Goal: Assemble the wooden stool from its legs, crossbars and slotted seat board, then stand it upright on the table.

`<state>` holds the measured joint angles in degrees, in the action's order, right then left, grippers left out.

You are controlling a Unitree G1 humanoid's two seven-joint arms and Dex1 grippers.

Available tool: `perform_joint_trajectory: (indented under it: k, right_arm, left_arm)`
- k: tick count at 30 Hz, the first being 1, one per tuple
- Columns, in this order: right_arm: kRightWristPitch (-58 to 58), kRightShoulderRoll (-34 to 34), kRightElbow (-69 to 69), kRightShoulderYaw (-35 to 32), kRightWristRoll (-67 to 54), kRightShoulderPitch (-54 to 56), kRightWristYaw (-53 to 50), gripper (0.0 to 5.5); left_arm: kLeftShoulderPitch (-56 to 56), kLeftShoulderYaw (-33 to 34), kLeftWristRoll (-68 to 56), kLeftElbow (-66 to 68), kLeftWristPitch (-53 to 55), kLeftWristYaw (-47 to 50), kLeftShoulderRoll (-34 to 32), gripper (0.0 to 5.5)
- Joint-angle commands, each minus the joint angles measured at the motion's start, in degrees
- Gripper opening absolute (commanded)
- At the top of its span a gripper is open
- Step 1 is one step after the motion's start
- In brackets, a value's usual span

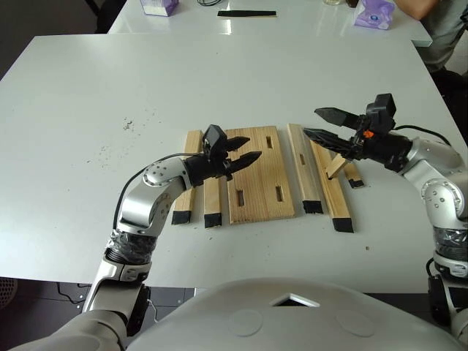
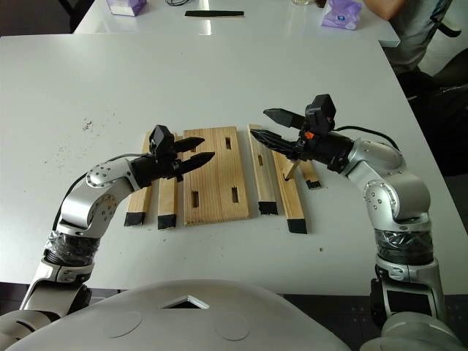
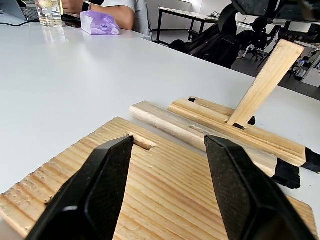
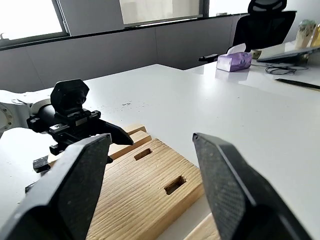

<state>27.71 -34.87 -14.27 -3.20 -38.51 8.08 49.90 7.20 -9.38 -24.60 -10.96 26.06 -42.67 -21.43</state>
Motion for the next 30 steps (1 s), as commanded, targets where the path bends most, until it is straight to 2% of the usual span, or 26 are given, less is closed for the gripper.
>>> perform_joint_trajectory:
  k: [1, 4, 7, 9, 11, 14, 18, 24, 30]
  right_arm:
    - [3.52, 4.14, -2.26, -1.88, -4.34, 0.64, -4.53, 3.03]
    - [6.75, 4.15, -5.07, -6.21, -11.17, 3.74, -6.39, 3.03]
    - [12.11, -0.33, -9.9, -14.16, -24.05, 4.31, -5.65, 3.03]
    - [15.05, -4.0, -12.34, -17.38, -27.66, 1.89, -5.41, 3.03]
    - [16.55, -7.62, -17.37, -19.16, -25.66, -5.63, -5.16, 3.21]
    - [20.43, -7.03, -27.52, -24.65, -31.35, -23.73, -7.18, 3.66]
    - [16.47, -6.87, -30.35, -24.48, -17.46, -40.27, -4.9, 3.92]
    - [4.77, -6.41, -25.79, -20.54, 0.44, -48.23, -2.15, 3.92]
    - [0.43, -0.79, -22.92, -13.23, 12.83, -50.76, -10.91, 3.92]
  left_arm:
    - [0.44, 0.31, 0.47, -0.17, -0.11, 0.56, 0.29, 2.62]
    - [0.15, 0.54, 0.33, -0.58, -0.42, 0.68, 0.52, 2.62]
    - [-0.01, 1.7, 0.02, -0.2, -1.67, 1.87, 2.04, 2.62]
    - [-0.29, 2.41, -0.17, -0.38, -1.99, 2.49, 2.54, 2.62]
    - [-1.66, 2.82, 0.66, -1.12, -2.81, 3.54, 2.4, 2.62]
    - [-6.3, 5.03, 1.36, -3.83, -3.54, 6.85, 2.48, 2.62]
    - [-12.15, 5.79, 1.81, -7.26, -3.04, 10.75, 3.25, 2.62]
    - [-14.15, 5.25, 2.49, -9.77, -1.97, 12.52, 2.63, 2.62]
    - [-13.59, 4.15, 4.92, -9.07, -1.74, 13.12, 1.59, 2.62]
